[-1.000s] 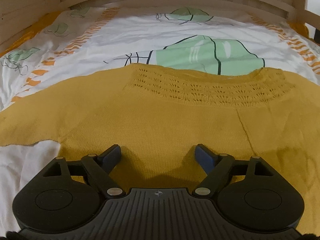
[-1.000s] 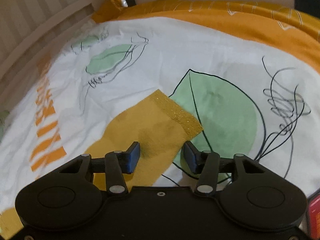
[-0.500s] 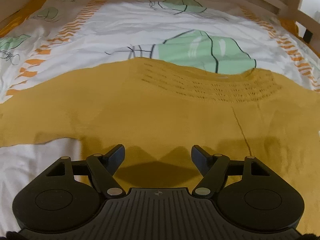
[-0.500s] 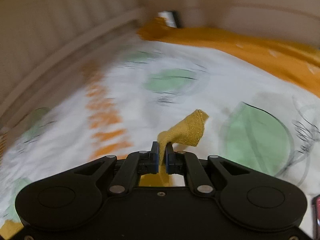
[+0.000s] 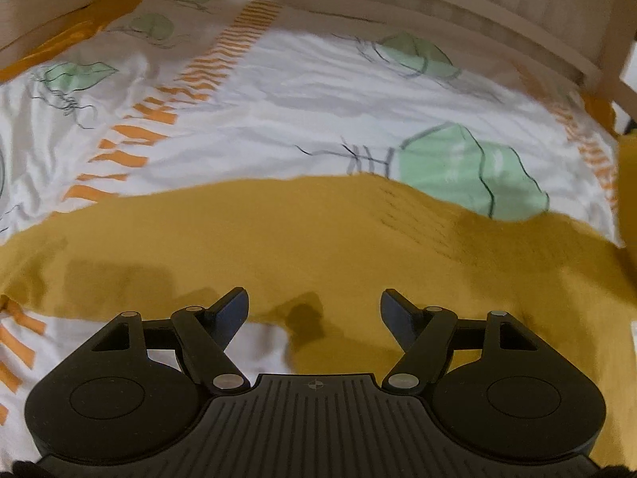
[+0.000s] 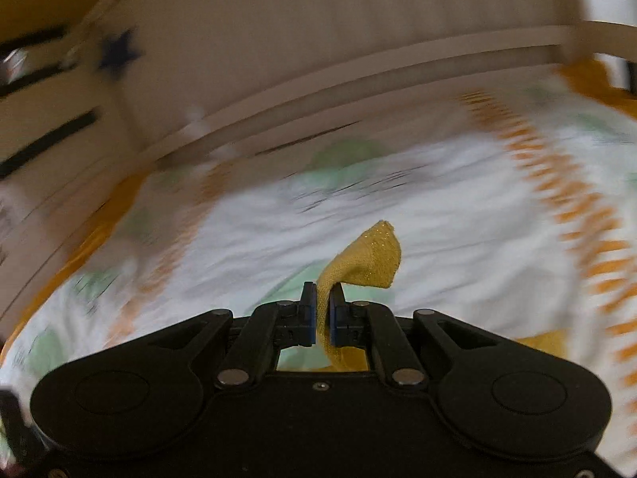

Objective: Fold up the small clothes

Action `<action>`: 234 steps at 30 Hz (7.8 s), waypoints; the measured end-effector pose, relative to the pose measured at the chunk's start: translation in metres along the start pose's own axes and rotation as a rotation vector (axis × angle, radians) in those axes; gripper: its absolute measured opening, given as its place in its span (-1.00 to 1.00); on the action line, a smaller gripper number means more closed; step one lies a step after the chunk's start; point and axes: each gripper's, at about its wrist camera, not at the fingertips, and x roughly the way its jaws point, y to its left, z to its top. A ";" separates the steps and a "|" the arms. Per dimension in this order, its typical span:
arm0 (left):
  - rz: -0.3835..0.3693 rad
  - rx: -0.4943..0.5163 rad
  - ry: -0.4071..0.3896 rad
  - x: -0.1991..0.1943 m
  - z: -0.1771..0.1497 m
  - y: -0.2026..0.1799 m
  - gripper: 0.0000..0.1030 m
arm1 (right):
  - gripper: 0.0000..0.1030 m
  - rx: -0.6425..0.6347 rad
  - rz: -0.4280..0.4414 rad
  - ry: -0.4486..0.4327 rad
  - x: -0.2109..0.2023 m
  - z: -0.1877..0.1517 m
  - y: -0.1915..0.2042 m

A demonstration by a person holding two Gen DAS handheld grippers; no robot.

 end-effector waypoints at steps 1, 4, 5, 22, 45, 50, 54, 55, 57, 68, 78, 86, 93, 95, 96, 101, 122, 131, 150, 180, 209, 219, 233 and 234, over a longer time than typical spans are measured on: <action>-0.001 -0.015 -0.001 0.000 0.001 0.005 0.41 | -0.75 -0.020 0.019 0.017 0.012 -0.010 0.015; -0.008 -0.070 -0.003 0.000 0.005 0.019 0.41 | -0.75 -0.050 0.077 0.087 0.047 -0.042 0.054; -0.011 -0.086 -0.003 0.000 0.006 0.023 0.41 | -0.75 -0.078 0.079 0.103 0.056 -0.055 0.067; -0.101 -0.099 0.013 0.011 0.002 0.021 0.41 | 0.22 -0.229 0.009 0.214 0.021 -0.137 0.053; -0.229 -0.037 0.055 0.052 -0.029 -0.036 -0.44 | 0.47 -0.147 0.000 0.224 -0.010 -0.146 0.007; -0.192 -0.046 0.027 0.050 -0.026 -0.038 -0.82 | 0.48 -0.165 0.012 0.254 -0.008 -0.151 0.014; -0.088 0.031 -0.043 0.034 -0.015 -0.047 -0.93 | 0.48 -0.165 0.018 0.261 -0.007 -0.152 0.017; -0.077 0.050 -0.069 0.027 -0.010 -0.047 -0.93 | 0.48 -0.165 0.020 0.259 -0.008 -0.151 0.017; -0.074 0.070 -0.105 0.016 0.001 -0.043 -0.93 | 0.48 -0.165 0.023 0.254 -0.009 -0.151 0.018; 0.015 0.105 -0.029 0.047 0.004 -0.029 -0.86 | 0.63 -0.144 -0.003 0.294 -0.005 -0.152 0.014; -0.012 0.025 -0.009 0.059 -0.015 -0.003 -0.15 | 0.96 -0.143 -0.026 0.364 0.009 -0.161 0.011; -0.003 0.039 -0.027 0.053 -0.020 -0.005 -0.03 | 0.99 -0.135 -0.014 0.357 0.008 -0.159 0.008; 0.089 -0.001 -0.093 0.014 -0.024 0.045 -0.03 | 0.99 -0.108 0.014 0.260 0.000 -0.150 0.005; 0.138 0.000 -0.092 0.005 -0.026 0.068 -0.03 | 0.99 -0.101 0.020 0.226 -0.003 -0.147 0.005; 0.165 -0.005 -0.092 0.001 -0.028 0.079 -0.03 | 0.99 -0.098 0.025 0.210 -0.004 -0.146 0.005; 0.282 -0.084 -0.113 -0.025 -0.037 0.143 -0.03 | 0.99 -0.096 0.058 0.135 -0.011 -0.142 0.008; 0.305 -0.667 -0.186 -0.034 -0.072 0.284 -0.03 | 0.99 -0.153 0.112 0.116 -0.006 -0.153 0.025; 0.270 -0.785 -0.274 -0.022 -0.066 0.305 -0.05 | 0.99 -0.142 0.108 0.121 -0.006 -0.152 0.024; 0.032 -0.464 -0.372 -0.080 0.027 0.173 -0.88 | 0.99 -0.110 0.074 0.091 -0.014 -0.139 0.014; -0.463 0.109 -0.198 0.000 0.014 -0.190 -0.20 | 0.99 0.148 -0.138 0.005 -0.044 -0.094 -0.076; 0.011 -0.023 -0.054 0.036 -0.053 0.014 -0.12 | 0.99 -0.036 -0.018 0.043 0.002 -0.128 -0.049; -0.005 -0.043 -0.036 0.045 -0.051 0.013 0.14 | 0.99 0.096 0.002 0.112 0.026 -0.132 -0.067; -0.016 -0.056 -0.033 0.047 -0.050 0.012 0.28 | -0.42 0.162 0.009 0.149 0.039 -0.121 -0.084; -0.014 -0.054 -0.034 0.048 -0.050 0.011 0.29 | -0.45 0.162 0.011 0.149 0.038 -0.120 -0.084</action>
